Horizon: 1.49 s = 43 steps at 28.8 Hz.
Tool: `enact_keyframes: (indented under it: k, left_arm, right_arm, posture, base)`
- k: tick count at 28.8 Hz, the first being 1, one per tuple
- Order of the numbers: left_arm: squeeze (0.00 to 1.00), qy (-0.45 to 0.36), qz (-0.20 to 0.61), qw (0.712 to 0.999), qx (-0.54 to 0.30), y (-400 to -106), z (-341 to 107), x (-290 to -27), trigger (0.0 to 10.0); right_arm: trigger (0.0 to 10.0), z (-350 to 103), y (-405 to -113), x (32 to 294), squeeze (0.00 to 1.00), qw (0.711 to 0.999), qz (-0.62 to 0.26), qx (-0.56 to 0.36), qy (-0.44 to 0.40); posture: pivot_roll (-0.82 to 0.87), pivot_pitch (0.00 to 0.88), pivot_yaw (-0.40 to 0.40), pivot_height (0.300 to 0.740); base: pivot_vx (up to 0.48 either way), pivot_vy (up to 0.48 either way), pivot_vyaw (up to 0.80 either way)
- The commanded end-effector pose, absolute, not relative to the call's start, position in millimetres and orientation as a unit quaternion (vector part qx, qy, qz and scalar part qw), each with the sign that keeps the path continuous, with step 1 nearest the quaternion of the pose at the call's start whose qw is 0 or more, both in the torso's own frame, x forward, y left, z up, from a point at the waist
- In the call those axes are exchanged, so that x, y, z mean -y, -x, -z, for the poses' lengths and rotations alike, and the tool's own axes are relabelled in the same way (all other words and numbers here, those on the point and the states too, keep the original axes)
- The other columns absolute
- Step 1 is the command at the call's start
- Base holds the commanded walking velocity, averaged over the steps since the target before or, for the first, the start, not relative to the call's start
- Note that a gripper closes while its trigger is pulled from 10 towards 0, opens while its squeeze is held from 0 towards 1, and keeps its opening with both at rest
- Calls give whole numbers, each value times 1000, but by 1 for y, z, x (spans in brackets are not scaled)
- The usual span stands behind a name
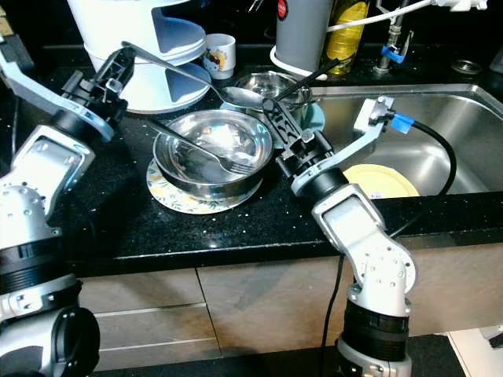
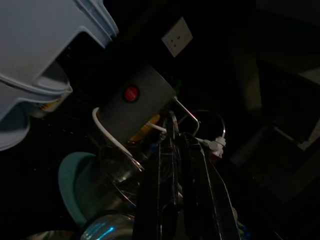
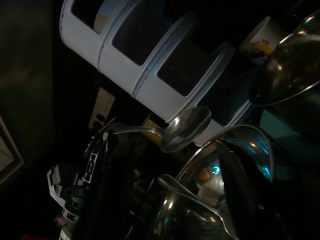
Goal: Kitchen organization
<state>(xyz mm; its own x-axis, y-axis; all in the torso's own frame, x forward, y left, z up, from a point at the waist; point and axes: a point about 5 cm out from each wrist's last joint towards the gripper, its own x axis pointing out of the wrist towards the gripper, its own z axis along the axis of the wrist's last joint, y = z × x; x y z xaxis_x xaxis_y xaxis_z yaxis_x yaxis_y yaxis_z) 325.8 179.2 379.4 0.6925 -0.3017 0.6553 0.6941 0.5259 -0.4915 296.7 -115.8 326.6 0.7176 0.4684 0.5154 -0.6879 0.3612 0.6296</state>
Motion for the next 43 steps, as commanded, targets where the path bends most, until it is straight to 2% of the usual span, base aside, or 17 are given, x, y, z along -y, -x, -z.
enact_keyframes:
  k: [1, 3, 4, 5, 14, 24, 25, 26, 43]
  left_arm:
    - [0, 381, 316, 829, 261, -321, -381, -175, 0]
    - [0, 383, 327, 824, 259, -321, -381, -172, 0]
    - [0, 387, 336, 819, 258, -320, -381, -170, 0]
    - [0, 387, 340, 818, 256, -320, -381, -168, 0]
    - [0, 368, 395, 811, 227, -313, -374, -148, 0]
    - [0, 356, 397, 816, 224, -313, -371, -150, 0]
    - [0, 356, 395, 817, 224, -313, -371, -152, 0]
    - [0, 356, 394, 817, 225, -313, -370, -152, 0]
    - [0, 343, 389, 826, 222, -314, -369, -155, 0]
  right_arm:
    - [10000, -326, -297, 115, 1000, 822, -349, 119, -434]
    - [10000, -324, -298, 115, 969, 825, -342, 111, -435]
    - [10000, -323, -298, 114, 267, 827, -340, 107, -435]
    - [10000, -323, -299, 114, 0, 827, -340, 106, -436]
    - [10000, -323, -300, 111, 0, 824, -341, 104, -440]
    - [10000, -324, -300, 111, 0, 822, -334, 107, -449]
    - [7725, -324, -300, 111, 0, 821, -334, 108, -451]
    - [0, -325, -300, 111, 0, 819, -335, 108, -453]
    - [0, -327, -300, 114, 0, 812, -334, 115, -465]
  posture:
    - [4, 255, 17, 740]
    - [2, 251, 17, 740]
    - [2, 251, 17, 740]
    - [2, 251, 17, 740]
    - [0, 240, 22, 740]
    - [-1, 239, 22, 740]
    - [0, 238, 22, 740]
    - [0, 238, 22, 740]
    - [0, 249, 21, 740]
  base:
    - [0, 0, 0]
    - [0, 0, 0]
    - [0, 0, 0]
    - [0, 0, 0]
    - [0, 0, 0]
    - [0, 0, 0]
    - [0, 0, 0]
    - [0, 0, 0]
    - [0, 0, 0]
